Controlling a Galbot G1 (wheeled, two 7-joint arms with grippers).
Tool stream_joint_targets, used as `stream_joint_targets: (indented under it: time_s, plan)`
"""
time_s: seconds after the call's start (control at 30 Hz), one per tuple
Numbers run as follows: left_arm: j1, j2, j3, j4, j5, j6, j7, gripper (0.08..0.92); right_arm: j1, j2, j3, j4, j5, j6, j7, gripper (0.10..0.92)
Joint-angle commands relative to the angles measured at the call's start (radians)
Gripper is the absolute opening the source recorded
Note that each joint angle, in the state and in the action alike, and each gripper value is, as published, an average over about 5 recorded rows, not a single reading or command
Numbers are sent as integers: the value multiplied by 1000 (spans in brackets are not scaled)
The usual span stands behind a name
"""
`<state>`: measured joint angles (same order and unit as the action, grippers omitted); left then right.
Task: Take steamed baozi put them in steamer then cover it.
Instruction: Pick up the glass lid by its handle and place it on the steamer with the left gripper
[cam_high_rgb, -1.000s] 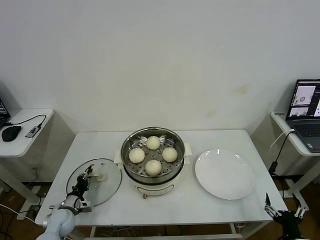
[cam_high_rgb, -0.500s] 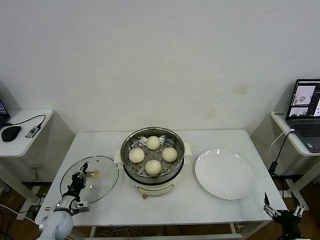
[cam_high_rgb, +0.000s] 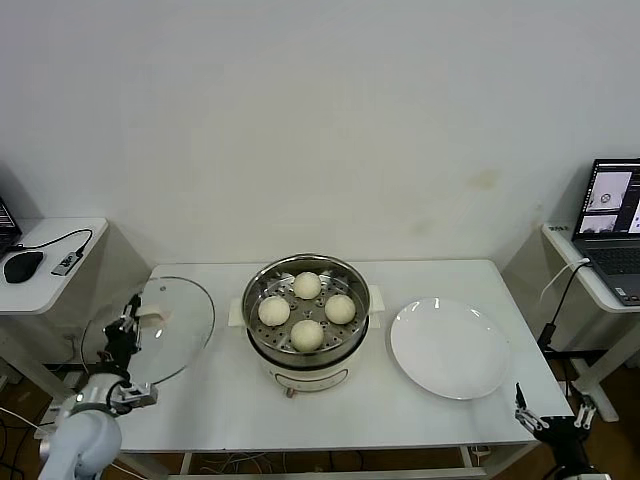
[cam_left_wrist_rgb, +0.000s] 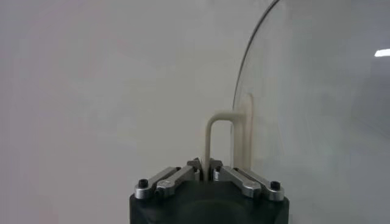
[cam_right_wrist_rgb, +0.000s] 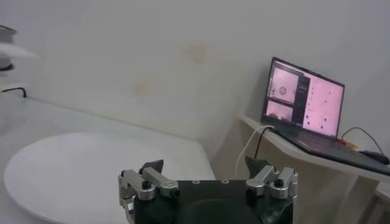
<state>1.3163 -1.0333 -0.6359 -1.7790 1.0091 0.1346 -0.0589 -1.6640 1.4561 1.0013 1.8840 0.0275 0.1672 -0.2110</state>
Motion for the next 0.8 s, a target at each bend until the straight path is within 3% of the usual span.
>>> stream_joint_targets:
  time_s: [0.03,0.2,0.37,0.57,0.8]
  plan:
    - [-3,92,125,-242,-133,215,92,149,-1,8,-43,-4,-40,2,4,823]
    - [-101,107,315,-265,-109,294,103,149,5,21,-70,-14,-79,5,10,823]
    - [-263,74,497,-231,-44,370,147,149,22,47,-88,-30,-100,0,21,823]
    - [-410,-29,633,-175,62,436,197,149,34,62,-100,-53,-117,-4,34,823]
    - [-449,-200,680,-121,242,470,273,149,41,65,-122,-74,-122,-12,41,823]
